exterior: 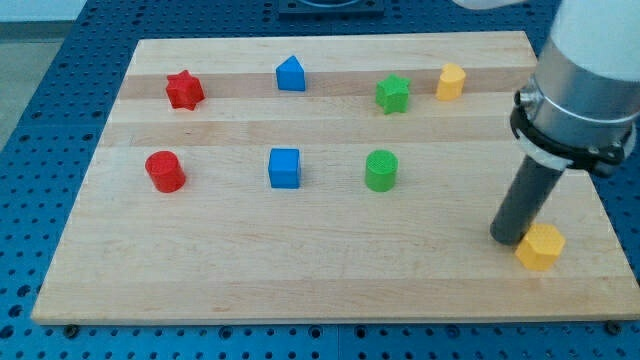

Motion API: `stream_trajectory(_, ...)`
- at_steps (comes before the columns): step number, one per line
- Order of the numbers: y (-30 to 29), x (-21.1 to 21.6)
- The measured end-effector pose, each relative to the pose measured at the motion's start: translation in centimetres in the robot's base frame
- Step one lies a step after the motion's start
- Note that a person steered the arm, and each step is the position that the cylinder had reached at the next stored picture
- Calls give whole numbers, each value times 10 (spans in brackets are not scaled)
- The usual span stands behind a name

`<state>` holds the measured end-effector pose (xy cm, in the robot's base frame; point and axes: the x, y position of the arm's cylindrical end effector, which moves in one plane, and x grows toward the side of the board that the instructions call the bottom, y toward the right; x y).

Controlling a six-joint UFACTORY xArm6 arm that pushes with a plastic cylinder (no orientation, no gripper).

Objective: Move the arm to the heart

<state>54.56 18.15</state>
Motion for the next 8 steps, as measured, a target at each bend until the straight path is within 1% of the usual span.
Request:
stream_trajectory(1, 0, 0)
stream_trajectory(2, 0, -19)
stream_trajectory(3, 1, -89)
stream_trajectory(4, 58, -118)
stream_trajectory(5, 86, -177)
stream_trajectory(6, 67, -280)
stream_trajectory(7, 14, -326)
stream_trajectory(8, -14, -326)
